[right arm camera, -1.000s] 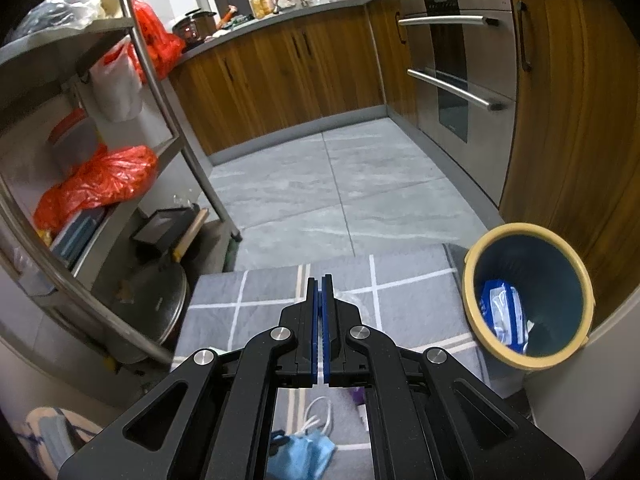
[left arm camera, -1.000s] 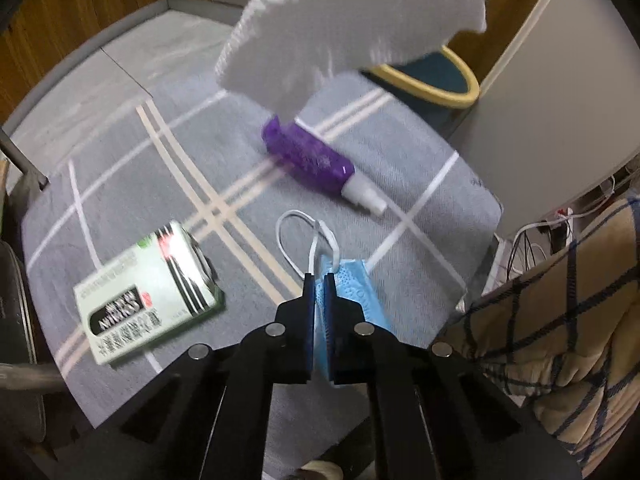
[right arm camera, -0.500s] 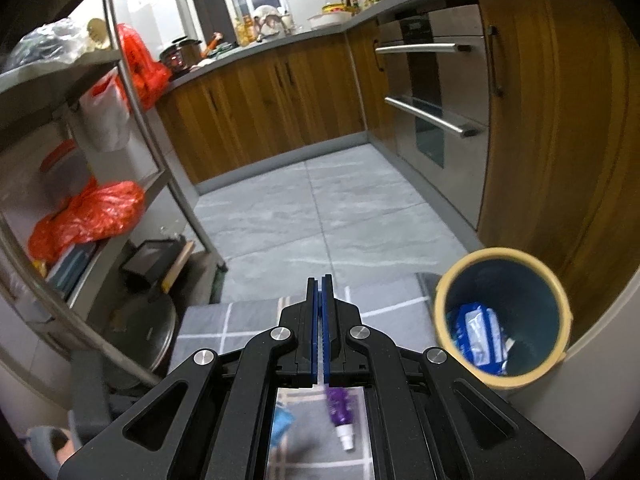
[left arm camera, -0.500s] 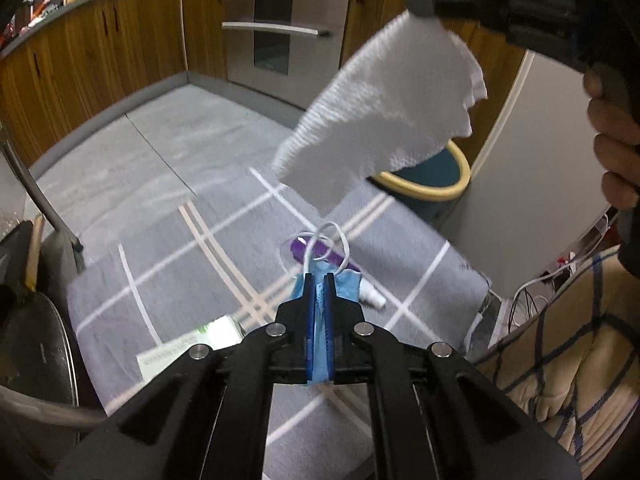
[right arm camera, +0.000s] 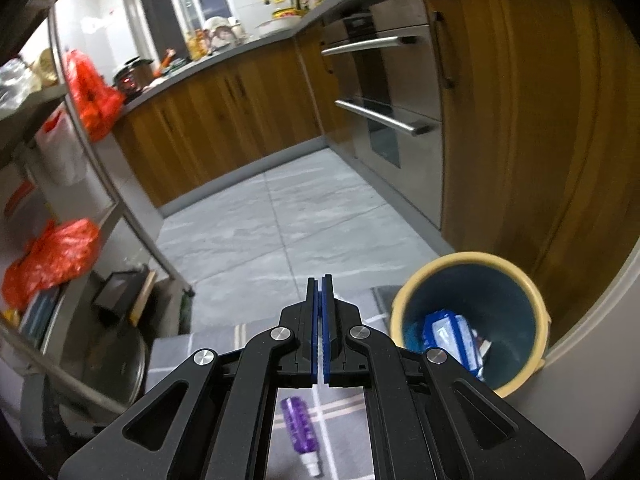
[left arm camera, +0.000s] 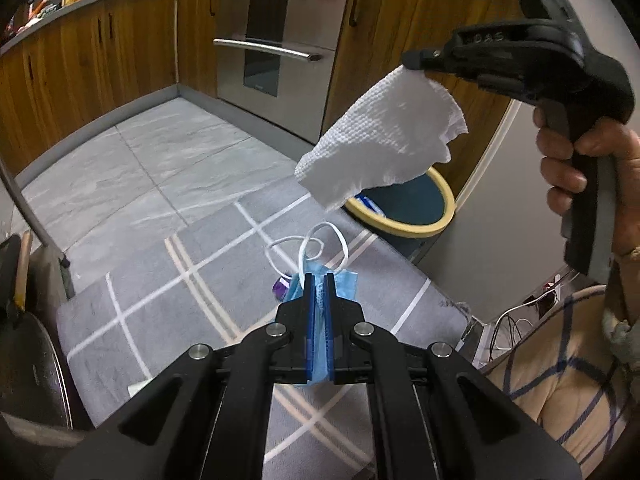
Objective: Collect trash
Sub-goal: 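Carry the face mask and tissue over the bin with both tools, then open both tools to drop the mask and tissue into the bin, then move both open tools back over the medicine box and spray bottle, then grasp the Coltalin medicine box with the left tool and lift it, then grasp the purple spray bottle with the right tool while the left holds the box, then carry the medicine box and spray bottle over the bin with both tools, then open both tools to drop the box and bottle into the bin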
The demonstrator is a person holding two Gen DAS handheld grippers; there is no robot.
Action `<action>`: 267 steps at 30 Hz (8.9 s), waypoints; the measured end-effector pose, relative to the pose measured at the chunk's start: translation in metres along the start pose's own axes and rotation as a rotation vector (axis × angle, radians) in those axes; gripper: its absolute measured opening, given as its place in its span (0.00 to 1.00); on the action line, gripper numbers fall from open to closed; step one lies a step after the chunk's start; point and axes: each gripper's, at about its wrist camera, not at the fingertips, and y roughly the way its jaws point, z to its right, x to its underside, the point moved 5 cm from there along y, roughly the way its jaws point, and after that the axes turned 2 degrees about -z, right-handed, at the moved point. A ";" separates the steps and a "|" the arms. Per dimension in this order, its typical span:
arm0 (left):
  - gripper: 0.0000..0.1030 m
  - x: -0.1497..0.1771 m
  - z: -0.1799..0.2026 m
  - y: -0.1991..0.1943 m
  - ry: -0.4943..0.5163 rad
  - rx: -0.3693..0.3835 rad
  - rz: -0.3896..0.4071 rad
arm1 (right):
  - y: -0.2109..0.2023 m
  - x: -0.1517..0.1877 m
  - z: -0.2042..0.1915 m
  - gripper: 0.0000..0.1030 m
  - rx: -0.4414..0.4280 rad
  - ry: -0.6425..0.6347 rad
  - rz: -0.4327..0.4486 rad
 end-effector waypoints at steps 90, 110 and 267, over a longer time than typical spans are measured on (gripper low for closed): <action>0.94 -0.077 0.005 0.045 0.036 -0.148 0.078 | 0.028 -0.024 0.043 0.95 0.205 -0.066 0.015; 0.94 0.027 -0.097 -0.040 -0.132 -0.279 0.060 | 0.026 0.028 -0.048 0.95 0.133 -0.111 -0.057; 0.72 -0.136 0.096 0.229 0.221 0.145 -0.027 | 0.131 0.015 0.205 0.54 0.265 0.183 -0.328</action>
